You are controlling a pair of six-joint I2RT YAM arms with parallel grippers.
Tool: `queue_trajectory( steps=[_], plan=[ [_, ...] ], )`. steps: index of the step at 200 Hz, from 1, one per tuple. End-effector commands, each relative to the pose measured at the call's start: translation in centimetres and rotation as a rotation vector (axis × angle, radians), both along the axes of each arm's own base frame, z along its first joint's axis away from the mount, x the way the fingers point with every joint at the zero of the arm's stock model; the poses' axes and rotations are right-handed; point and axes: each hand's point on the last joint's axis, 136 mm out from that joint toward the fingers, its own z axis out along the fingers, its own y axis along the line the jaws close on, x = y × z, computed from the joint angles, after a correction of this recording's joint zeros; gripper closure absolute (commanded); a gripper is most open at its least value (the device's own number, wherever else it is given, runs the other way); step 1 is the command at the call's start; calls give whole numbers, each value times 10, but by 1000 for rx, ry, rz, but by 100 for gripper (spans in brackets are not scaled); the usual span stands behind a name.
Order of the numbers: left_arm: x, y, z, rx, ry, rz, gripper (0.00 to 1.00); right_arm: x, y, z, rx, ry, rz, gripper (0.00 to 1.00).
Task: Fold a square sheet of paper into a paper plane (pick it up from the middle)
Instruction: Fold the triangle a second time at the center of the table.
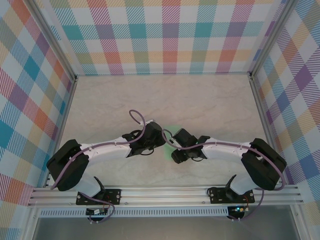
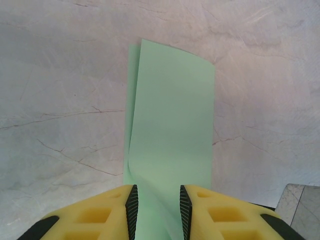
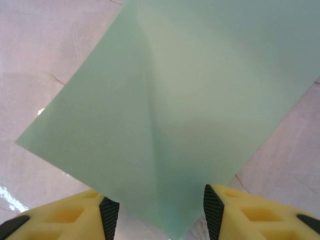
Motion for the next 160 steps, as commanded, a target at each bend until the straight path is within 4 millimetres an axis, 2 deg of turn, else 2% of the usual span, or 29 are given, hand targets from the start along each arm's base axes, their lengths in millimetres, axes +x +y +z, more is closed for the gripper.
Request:
queue_trajectory(
  steps=[1, 67, 93, 160],
  plan=[
    [-3, 6, 1, 12, -7, 15, 69, 7, 5, 7, -20, -64, 24, 50],
    [-3, 6, 0, 20, -3, 19, 69, 7, 5, -4, -104, -89, 24, 57],
    [-2, 8, 0, 23, -4, 27, 69, 12, 0, -1, -128, -132, -5, 61],
    [-3, 7, -1, 24, -2, 24, 68, 10, -3, -2, -130, -125, -29, 88]
  ],
)
